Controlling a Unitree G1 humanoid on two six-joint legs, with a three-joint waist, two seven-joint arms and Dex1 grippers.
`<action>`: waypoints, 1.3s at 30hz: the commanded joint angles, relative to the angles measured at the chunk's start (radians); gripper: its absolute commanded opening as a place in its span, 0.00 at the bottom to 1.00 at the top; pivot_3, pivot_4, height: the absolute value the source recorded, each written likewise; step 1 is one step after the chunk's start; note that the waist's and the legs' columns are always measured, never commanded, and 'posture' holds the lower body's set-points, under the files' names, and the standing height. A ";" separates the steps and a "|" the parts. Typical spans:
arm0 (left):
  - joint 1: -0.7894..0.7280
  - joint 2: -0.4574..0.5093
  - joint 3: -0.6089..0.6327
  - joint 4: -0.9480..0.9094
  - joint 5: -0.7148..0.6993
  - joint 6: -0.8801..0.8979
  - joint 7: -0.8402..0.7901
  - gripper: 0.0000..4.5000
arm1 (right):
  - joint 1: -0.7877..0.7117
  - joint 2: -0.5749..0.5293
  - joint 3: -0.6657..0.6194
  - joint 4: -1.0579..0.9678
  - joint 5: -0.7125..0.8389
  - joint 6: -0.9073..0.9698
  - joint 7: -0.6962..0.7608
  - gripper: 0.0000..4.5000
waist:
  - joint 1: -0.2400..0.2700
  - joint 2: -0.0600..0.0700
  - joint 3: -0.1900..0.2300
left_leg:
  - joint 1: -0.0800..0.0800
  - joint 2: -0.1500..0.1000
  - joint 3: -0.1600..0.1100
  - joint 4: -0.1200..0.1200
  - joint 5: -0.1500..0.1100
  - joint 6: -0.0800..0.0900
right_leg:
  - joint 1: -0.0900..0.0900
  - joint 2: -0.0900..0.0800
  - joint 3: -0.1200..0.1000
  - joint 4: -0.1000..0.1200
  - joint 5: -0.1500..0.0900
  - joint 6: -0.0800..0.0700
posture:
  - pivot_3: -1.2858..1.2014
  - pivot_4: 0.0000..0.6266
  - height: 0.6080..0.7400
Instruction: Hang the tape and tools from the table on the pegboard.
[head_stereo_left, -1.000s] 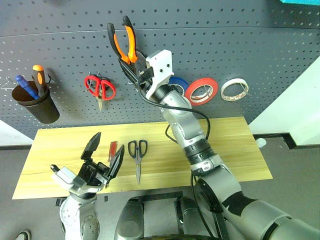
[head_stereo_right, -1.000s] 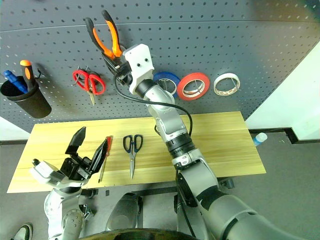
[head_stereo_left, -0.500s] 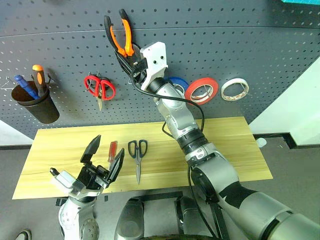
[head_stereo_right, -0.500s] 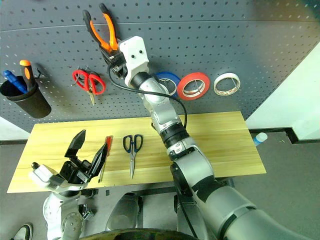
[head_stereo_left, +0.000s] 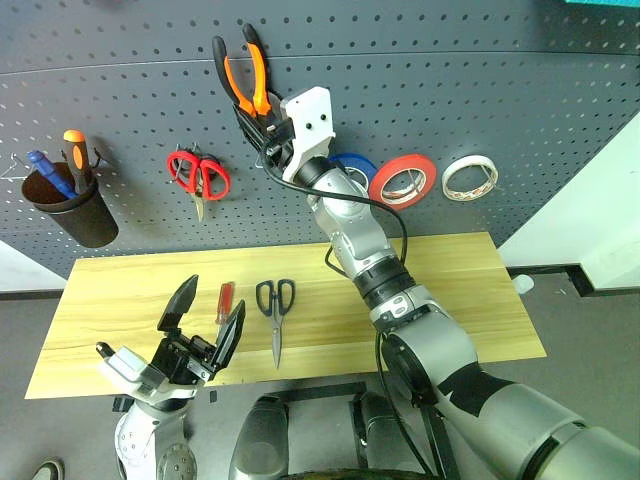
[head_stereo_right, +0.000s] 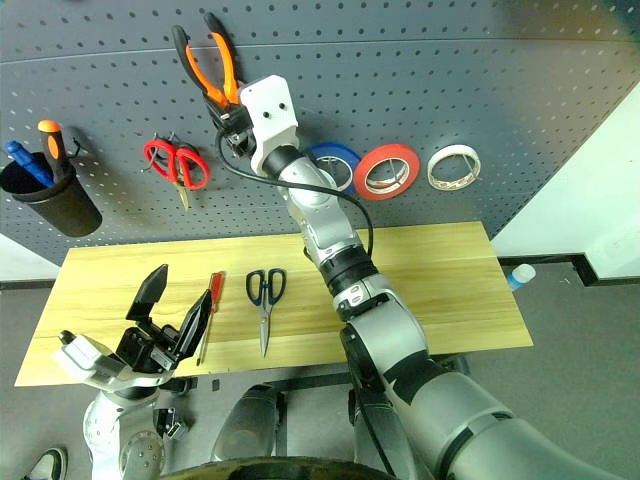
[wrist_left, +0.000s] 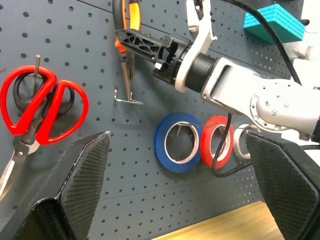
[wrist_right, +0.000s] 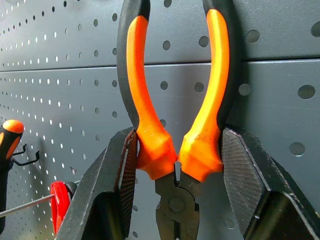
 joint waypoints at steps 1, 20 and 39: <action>0.005 0.003 0.000 -0.043 -0.008 -0.019 0.000 1.00 | 0.020 0.037 0.011 -0.052 -0.008 -0.006 0.000 0.46 | 0.000 0.000 0.000 | 0.000 0.000 0.000 0.000 0.000 0.000 | 0.000 0.000 0.000 0.000 0.000 0.000 | 0.67 0.24 0.52; -0.002 -0.003 -0.002 -0.027 -0.009 -0.034 -0.007 1.00 | 0.096 0.061 0.070 -0.081 -0.009 0.048 0.015 0.46 | 0.000 0.000 0.000 | -0.014 0.000 0.000 0.000 0.000 0.000 | -0.016 0.000 0.000 0.003 0.000 0.001 | 0.68 0.24 0.52; -0.023 0.001 0.001 0.000 -0.015 -0.041 -0.028 1.00 | 0.147 0.032 0.088 -0.169 -0.013 0.088 0.013 0.99 | 0.002 0.000 0.000 | -0.014 0.000 0.000 0.001 0.000 0.000 | -0.016 0.000 0.000 0.003 0.000 0.000 | 0.68 0.23 0.52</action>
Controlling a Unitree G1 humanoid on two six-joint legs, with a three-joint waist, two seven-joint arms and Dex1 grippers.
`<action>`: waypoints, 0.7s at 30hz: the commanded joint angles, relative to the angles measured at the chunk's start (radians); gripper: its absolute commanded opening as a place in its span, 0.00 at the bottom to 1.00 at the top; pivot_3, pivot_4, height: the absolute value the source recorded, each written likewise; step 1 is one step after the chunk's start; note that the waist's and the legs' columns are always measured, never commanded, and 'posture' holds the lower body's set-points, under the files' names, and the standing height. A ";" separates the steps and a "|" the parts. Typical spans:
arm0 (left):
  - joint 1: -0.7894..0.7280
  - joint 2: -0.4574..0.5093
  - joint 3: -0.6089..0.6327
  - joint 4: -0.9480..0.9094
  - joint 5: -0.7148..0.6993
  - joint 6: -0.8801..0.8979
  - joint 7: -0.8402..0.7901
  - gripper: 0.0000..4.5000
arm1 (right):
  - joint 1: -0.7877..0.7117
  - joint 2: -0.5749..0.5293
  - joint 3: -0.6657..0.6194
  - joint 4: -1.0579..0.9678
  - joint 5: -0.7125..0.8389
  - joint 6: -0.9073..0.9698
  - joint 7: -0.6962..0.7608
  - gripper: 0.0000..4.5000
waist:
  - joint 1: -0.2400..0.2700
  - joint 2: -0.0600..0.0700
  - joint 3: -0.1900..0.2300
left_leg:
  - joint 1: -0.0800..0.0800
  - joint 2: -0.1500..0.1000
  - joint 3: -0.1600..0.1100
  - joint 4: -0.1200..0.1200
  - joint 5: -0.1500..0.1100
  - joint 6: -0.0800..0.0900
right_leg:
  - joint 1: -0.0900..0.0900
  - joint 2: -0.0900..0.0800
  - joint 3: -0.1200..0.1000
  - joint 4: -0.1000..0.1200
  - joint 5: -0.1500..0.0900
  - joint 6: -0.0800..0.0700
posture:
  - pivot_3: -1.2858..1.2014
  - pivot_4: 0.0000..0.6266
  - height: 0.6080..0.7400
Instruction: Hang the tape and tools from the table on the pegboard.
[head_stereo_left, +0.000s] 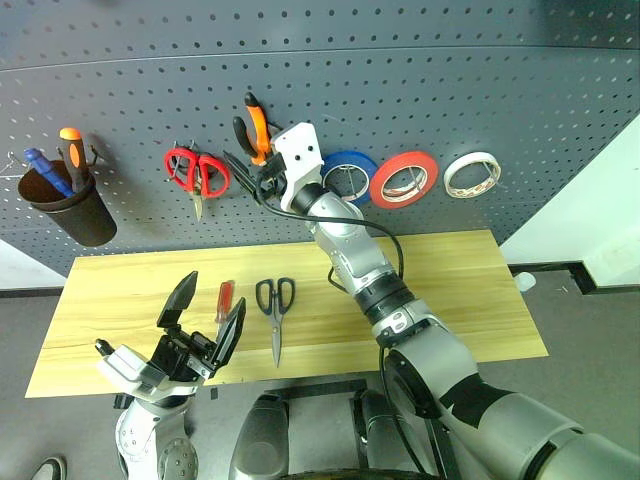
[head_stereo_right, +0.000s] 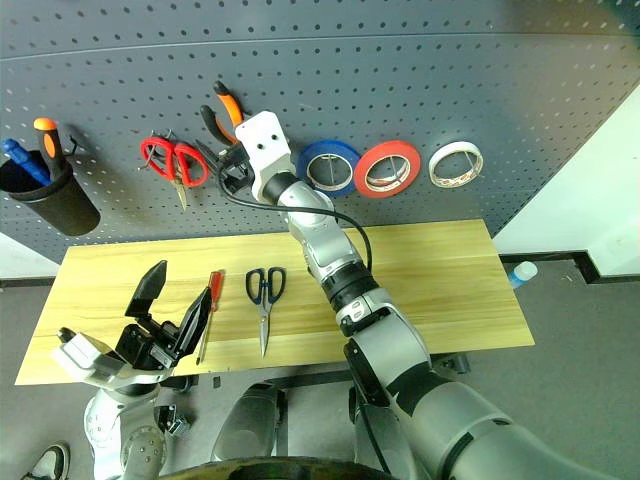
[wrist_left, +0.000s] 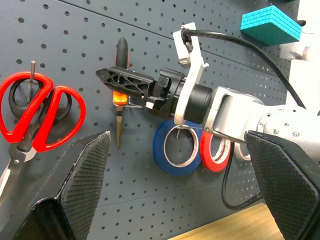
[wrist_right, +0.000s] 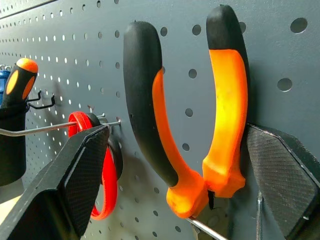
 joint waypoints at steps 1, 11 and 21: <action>0.002 0.001 0.001 -0.010 -0.013 -0.022 -0.015 1.00 | 0.070 0.035 0.014 -0.142 0.006 0.029 0.007 0.99 | 0.000 0.000 0.000 | 0.000 0.000 0.000 0.000 0.000 0.000 | 0.000 0.000 0.000 0.000 0.000 0.000 | 0.68 0.23 0.52; -0.004 0.004 0.006 0.004 -0.027 -0.019 -0.045 1.00 | 0.251 -0.020 0.070 -0.549 0.007 0.238 -0.001 0.99 | -0.002 0.000 0.000 | 0.000 0.000 0.000 0.000 0.000 0.000 | 0.000 0.000 0.000 0.000 0.000 0.000 | 0.67 0.22 0.52; -0.022 0.003 0.018 0.041 -0.044 -0.028 -0.078 1.00 | 0.315 -0.103 0.044 -0.844 0.009 0.426 -0.002 0.99 | 0.005 -0.001 -0.001 | 0.000 0.000 0.000 0.000 0.000 0.000 | 0.001 0.000 0.000 -0.001 0.000 0.000 | 0.67 0.20 0.52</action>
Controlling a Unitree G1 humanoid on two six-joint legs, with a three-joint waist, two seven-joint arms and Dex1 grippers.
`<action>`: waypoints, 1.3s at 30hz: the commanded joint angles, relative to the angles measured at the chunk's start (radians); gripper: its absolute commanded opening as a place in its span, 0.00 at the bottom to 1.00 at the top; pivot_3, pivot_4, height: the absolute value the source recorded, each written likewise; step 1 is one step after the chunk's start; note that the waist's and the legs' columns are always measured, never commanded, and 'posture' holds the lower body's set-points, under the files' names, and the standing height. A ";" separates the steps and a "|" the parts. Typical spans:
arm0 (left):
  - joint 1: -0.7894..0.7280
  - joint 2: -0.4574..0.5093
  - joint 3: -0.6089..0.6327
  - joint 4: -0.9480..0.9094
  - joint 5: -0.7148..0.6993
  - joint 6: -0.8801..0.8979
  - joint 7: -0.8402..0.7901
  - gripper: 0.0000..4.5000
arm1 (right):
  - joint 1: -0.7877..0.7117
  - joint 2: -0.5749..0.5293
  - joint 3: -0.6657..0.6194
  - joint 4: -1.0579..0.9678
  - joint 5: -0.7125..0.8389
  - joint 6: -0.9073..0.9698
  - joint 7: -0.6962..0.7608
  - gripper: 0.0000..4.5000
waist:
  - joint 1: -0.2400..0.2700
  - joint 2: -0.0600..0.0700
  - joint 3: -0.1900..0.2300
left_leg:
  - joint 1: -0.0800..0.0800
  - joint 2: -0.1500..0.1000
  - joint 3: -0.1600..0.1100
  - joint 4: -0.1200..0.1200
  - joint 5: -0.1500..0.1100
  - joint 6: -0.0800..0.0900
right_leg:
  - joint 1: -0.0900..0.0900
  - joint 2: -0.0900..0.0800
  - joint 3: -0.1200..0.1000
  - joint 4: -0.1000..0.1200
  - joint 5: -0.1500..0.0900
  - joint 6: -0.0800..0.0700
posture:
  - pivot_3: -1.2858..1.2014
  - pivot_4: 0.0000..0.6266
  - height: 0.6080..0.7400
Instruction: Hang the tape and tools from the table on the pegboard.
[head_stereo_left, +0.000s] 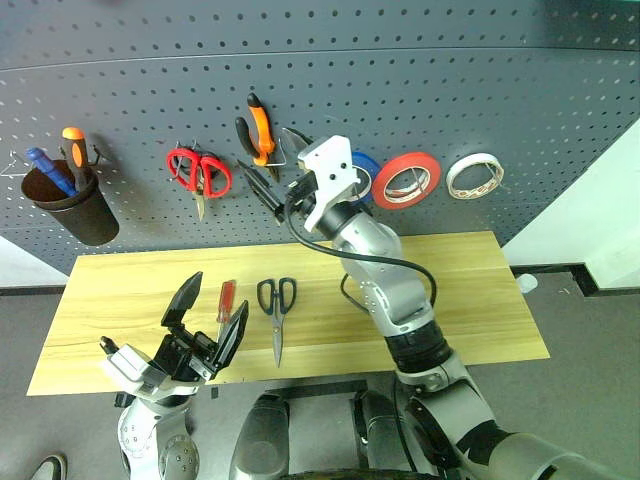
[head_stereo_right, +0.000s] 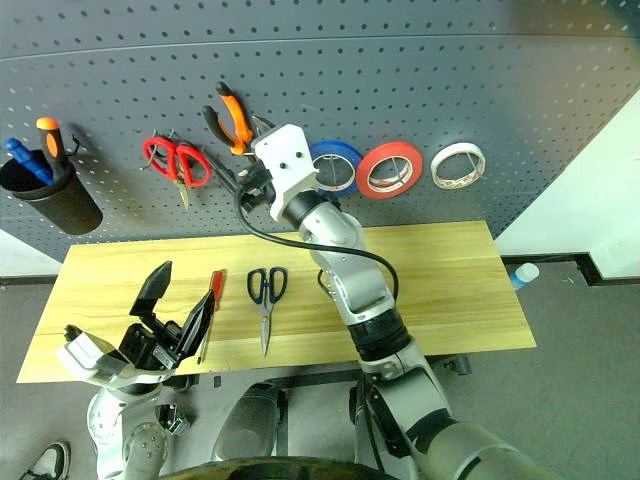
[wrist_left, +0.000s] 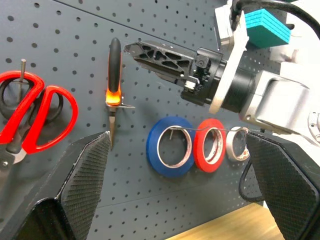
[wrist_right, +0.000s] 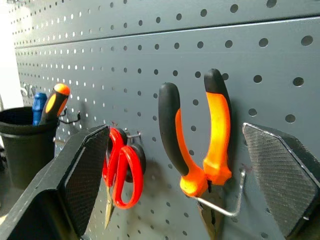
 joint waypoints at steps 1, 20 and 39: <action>-0.004 0.001 0.016 0.004 -0.018 -0.027 -0.019 1.00 | 0.009 -0.033 -0.033 -0.193 0.021 0.083 -0.001 0.99 | 0.005 0.000 0.000 | 0.000 0.000 0.000 0.000 0.000 0.000 | 0.000 0.000 0.000 0.000 0.000 0.000 | 0.67 0.20 0.52; -0.034 0.044 0.026 0.099 0.253 0.171 0.283 1.00 | 0.515 -0.482 -0.239 -0.677 0.414 0.489 0.292 0.99 | 0.021 -0.001 -0.019 | 0.008 0.000 -0.001 0.000 0.000 0.001 | 0.013 0.000 0.000 -0.004 0.000 0.000 | 0.65 0.14 0.52; -0.135 0.161 -0.089 -0.152 0.259 1.015 0.544 1.00 | 0.488 -0.508 -0.104 -0.619 0.395 0.391 0.352 0.99 | 0.022 -0.003 -0.061 | 0.025 -0.001 -0.002 0.000 -0.001 0.001 | 0.028 0.000 0.000 -0.005 0.000 0.000 | 0.66 0.08 0.52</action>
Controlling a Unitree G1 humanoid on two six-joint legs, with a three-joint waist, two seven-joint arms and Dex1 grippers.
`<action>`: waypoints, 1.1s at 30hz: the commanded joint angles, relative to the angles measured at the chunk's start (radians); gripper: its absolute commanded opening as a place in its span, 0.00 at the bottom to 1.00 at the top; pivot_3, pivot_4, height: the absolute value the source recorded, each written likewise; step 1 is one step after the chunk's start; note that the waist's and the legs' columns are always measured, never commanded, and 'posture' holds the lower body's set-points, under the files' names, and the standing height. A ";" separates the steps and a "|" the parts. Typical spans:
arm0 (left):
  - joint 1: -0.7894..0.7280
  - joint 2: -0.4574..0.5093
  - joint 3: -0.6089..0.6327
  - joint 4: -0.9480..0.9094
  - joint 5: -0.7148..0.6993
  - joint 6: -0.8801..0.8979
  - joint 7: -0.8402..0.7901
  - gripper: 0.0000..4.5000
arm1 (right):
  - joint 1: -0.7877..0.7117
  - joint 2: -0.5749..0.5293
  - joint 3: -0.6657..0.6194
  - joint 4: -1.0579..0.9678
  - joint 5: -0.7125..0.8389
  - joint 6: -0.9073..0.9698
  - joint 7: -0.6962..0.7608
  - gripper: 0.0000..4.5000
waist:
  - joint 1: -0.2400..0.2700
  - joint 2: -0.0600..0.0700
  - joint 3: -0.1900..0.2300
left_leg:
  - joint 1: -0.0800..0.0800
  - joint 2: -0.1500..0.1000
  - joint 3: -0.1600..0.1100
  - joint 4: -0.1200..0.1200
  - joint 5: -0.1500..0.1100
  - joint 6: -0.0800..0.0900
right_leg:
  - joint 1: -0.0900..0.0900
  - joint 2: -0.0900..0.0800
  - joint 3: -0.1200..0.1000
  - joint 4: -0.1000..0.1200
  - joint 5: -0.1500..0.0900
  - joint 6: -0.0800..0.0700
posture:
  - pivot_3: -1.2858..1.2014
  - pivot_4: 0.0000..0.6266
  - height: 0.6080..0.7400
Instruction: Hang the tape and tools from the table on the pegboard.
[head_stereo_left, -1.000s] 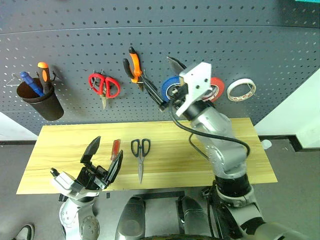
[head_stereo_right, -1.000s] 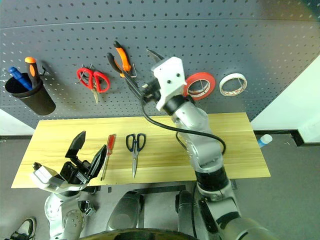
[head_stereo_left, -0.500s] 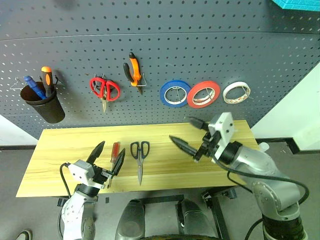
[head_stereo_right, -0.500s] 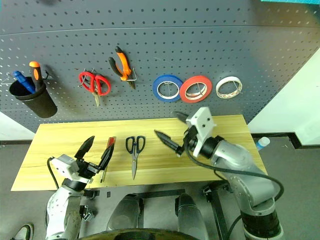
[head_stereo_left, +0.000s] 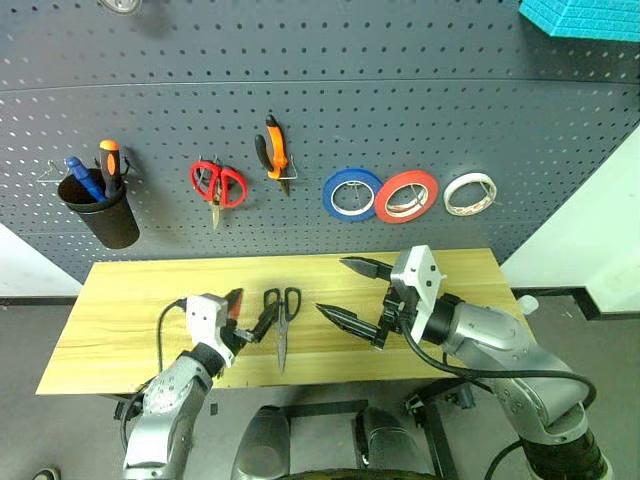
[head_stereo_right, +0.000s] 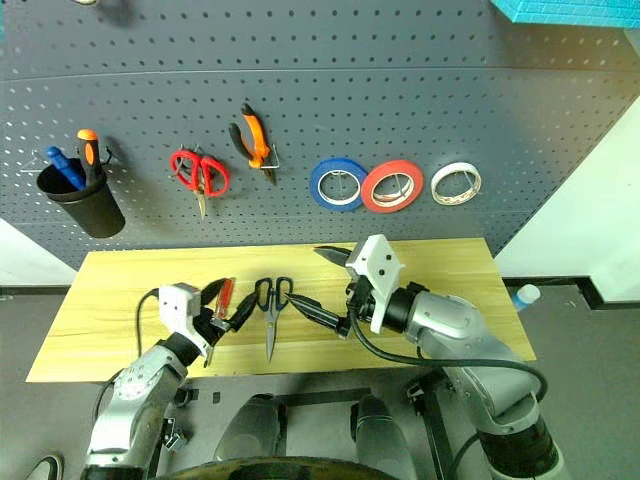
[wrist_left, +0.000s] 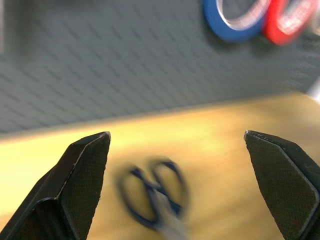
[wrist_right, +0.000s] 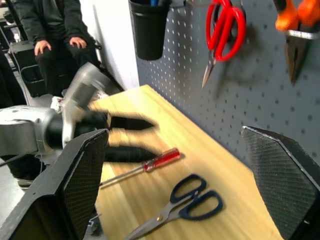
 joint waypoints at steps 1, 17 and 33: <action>-0.034 0.038 0.009 -0.062 -0.050 0.234 0.055 1.00 | -0.041 0.018 -0.006 -0.010 0.002 -0.040 -0.012 0.99 | -0.001 -0.002 -0.003 | 0.000 0.000 0.000 0.000 0.000 0.000 | 0.000 0.000 0.000 0.000 0.000 0.000 | 0.66 0.08 0.52; -0.184 0.092 -0.049 -0.012 0.018 0.666 0.225 1.00 | -0.056 0.030 0.020 -0.020 -0.004 -0.047 -0.053 0.99 | 0.016 -0.002 -0.005 | 0.009 0.000 0.000 -0.002 0.000 0.000 | 0.006 0.000 0.000 0.000 0.000 0.000 | 0.65 0.10 0.52; -0.307 0.042 -0.164 0.016 0.057 0.783 0.221 1.00 | 0.097 -0.065 -0.059 -0.042 0.081 -0.116 0.069 0.99 | 0.022 -0.001 -0.005 | 0.009 -0.001 0.000 -0.003 0.000 0.000 | 0.007 0.000 0.000 -0.001 0.000 0.000 | 0.64 0.11 0.52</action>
